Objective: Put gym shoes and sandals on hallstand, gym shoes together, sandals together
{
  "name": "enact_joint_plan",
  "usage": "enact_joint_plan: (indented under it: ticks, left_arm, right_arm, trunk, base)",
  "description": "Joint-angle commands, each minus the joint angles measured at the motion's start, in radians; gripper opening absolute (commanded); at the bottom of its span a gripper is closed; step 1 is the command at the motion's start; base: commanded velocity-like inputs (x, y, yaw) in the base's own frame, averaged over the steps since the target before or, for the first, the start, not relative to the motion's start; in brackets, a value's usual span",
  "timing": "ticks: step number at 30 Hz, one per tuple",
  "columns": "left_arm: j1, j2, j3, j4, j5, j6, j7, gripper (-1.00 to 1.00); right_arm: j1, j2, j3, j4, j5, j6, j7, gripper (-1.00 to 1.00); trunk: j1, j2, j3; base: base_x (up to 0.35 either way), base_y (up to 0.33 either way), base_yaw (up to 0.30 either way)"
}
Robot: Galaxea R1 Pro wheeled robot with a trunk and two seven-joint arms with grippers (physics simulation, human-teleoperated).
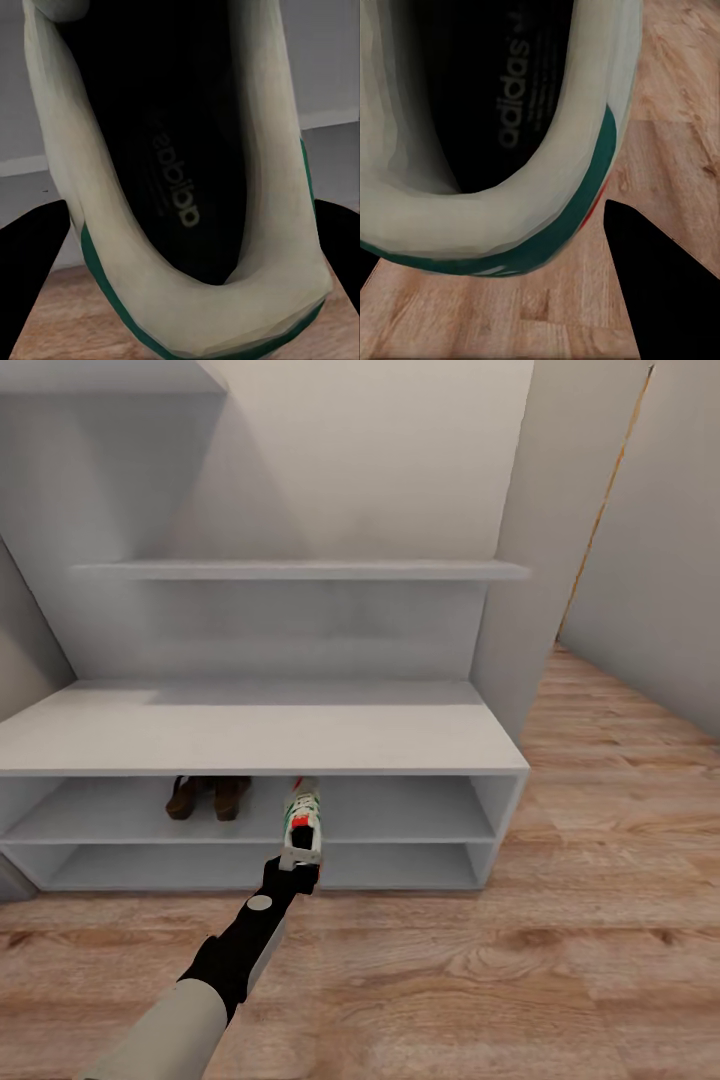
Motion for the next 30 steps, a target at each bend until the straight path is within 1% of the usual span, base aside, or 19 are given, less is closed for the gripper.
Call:
enact_joint_plan:
  ticks: [1, 5, 17, 25, 30]
  left_arm:
    - [0.0, 0.0, -0.003, -0.001, -0.01, 0.004, 0.007, -1.0]
    - [0.0, 0.0, -0.003, -0.001, -0.01, 0.004, 0.007, -1.0]
    - [0.0, 0.0, -0.004, -0.001, -0.01, 0.004, 0.008, -1.0]
    - [0.0, 0.0, -0.003, -0.001, -0.01, 0.004, 0.008, -1.0]
    - [0.0, 0.0, -0.004, -0.001, -0.01, 0.003, 0.008, -1.0]
  right_arm:
    - [-0.001, 0.0, 0.0, -0.001, 0.004, 0.005, 0.0, -1.0]
    - [-0.001, 0.0, 0.0, -0.001, 0.004, 0.006, 0.0, -1.0]
    - [-0.001, 0.0, 0.0, -0.001, 0.004, 0.005, -0.001, -1.0]
    - [-0.001, 0.0, -0.001, -0.001, 0.004, 0.004, 0.0, -1.0]
    - [-0.001, 0.0, -0.001, -0.002, 0.004, 0.004, 0.001, -1.0]
  trunk:
    - [0.0, 0.0, -0.001]
    - [0.0, 0.0, -0.001]
    - [0.0, 0.0, -0.001]
    - [0.0, 0.0, -0.001]
    - [0.0, 0.0, -0.001]
  base:
    - [0.295, 0.148, 0.0]
    - [0.323, 0.071, 0.0]
    - [0.328, 0.005, 0.0]
    - [0.028, 0.0, 0.0]
    - [0.215, 0.0, 0.0]
